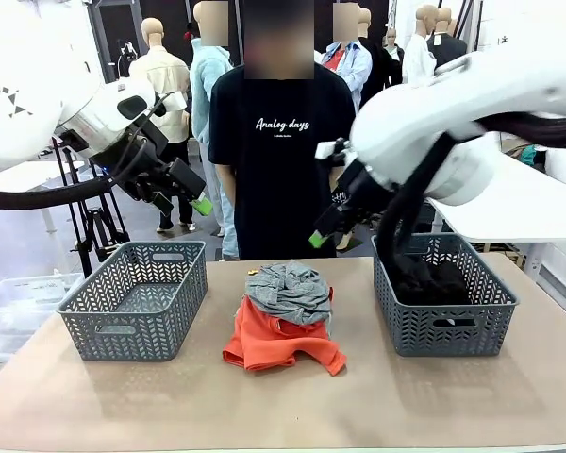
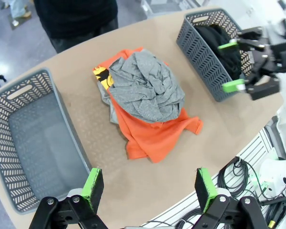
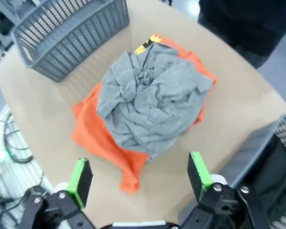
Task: Sort the tops and bottoms.
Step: Lift clothes from the center of the table with your right hand.
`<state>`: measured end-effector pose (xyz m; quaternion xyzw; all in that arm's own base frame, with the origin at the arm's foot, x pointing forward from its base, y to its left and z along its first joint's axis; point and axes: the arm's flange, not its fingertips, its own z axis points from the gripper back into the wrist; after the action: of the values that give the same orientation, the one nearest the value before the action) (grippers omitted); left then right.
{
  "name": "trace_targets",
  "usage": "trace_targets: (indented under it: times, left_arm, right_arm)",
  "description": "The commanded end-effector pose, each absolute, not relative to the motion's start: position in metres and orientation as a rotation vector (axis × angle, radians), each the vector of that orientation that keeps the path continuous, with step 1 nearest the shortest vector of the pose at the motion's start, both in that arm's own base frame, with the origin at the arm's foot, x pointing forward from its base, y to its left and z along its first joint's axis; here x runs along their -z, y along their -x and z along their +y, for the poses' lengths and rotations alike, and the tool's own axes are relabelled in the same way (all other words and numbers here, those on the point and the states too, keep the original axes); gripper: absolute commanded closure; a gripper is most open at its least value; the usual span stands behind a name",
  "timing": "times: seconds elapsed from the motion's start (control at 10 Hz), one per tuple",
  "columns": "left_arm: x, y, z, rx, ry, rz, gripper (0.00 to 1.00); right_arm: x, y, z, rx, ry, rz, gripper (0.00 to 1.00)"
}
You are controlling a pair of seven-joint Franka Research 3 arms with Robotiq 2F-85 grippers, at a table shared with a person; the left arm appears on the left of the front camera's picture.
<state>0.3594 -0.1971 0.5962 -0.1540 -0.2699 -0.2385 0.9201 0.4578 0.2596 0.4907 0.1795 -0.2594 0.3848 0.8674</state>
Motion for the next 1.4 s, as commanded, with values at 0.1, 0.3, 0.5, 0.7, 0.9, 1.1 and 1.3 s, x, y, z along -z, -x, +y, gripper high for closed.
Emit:
trace_targets:
  times: [0.1,0.3,0.5,0.7,0.9,1.1,1.3]
  left_arm:
    - [-0.596,-0.359,-0.196,0.487,0.31,-0.557,0.0]
    - [-0.596,-0.359,-0.196,0.487,0.31,-0.557,0.0]
    - [-0.596,-0.359,-0.196,0.487,0.31,-0.557,0.0]
    - [-0.596,-0.359,-0.196,0.487,0.31,-0.557,0.0]
    - [-0.596,-0.359,-0.196,0.487,0.31,-0.557,0.0]
    - [-0.596,-0.359,-0.196,0.487,0.31,-0.557,0.0]
    - [-0.596,-0.359,-0.196,0.487,0.31,-0.557,0.0]
  right_arm:
    - [-0.443,-0.535,0.306,-0.907,-0.363,-0.426,0.0]
    - [-0.415,-0.554,0.319,-0.906,-0.359,-0.384,0.0]
    - [-0.392,-0.568,0.321,-0.899,-0.376,-0.356,0.0]
    - [-0.381,-0.568,0.322,-0.89,-0.403,-0.301,0.0]
    - [-0.365,-0.57,0.324,-0.879,-0.428,-0.246,0.0]
    - [-0.355,-0.575,0.326,-0.899,-0.452,-0.224,0.0]
    - [-0.357,-0.573,0.328,-0.941,-0.47,-0.244,0.12]
